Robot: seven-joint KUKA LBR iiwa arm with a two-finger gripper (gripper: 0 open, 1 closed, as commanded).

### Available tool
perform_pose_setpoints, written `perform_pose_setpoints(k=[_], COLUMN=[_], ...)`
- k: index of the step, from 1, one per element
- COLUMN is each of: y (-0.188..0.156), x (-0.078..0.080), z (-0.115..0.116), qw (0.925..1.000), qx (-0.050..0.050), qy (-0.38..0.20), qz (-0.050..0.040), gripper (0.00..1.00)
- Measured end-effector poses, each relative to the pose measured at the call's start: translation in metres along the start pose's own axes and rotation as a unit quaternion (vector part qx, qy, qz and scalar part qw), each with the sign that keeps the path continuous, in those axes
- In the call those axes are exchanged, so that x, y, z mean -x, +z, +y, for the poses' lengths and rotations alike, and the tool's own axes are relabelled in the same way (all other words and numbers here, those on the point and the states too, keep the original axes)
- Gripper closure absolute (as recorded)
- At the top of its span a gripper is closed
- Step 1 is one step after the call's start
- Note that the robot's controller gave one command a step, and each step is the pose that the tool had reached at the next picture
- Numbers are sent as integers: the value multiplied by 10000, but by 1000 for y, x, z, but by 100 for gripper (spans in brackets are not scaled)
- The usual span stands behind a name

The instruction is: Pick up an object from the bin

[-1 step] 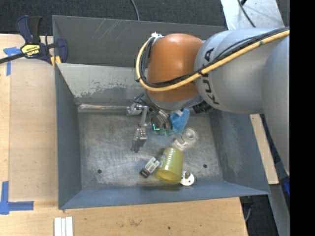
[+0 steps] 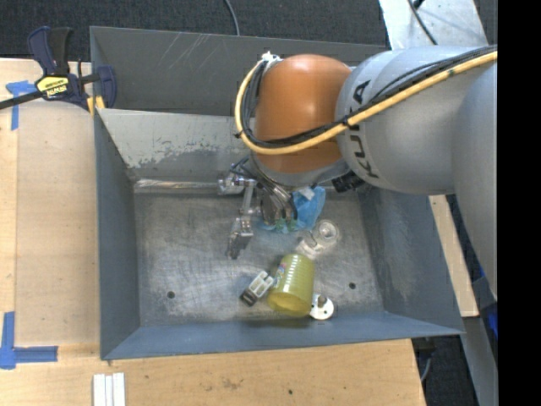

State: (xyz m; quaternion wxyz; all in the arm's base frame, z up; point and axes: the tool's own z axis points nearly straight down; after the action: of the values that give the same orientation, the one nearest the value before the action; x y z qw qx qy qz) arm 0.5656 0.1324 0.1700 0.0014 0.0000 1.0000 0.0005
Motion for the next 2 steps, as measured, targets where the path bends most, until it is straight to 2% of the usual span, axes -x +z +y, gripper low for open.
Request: perform_pose_setpoints(k=[1,2], y=[46,43], x=[-24,-49], z=[-34,-59], qw=[9979,9774], qx=[-1,20], qy=[-644,-2111], qz=[-12,-40], gripper=[0,0])
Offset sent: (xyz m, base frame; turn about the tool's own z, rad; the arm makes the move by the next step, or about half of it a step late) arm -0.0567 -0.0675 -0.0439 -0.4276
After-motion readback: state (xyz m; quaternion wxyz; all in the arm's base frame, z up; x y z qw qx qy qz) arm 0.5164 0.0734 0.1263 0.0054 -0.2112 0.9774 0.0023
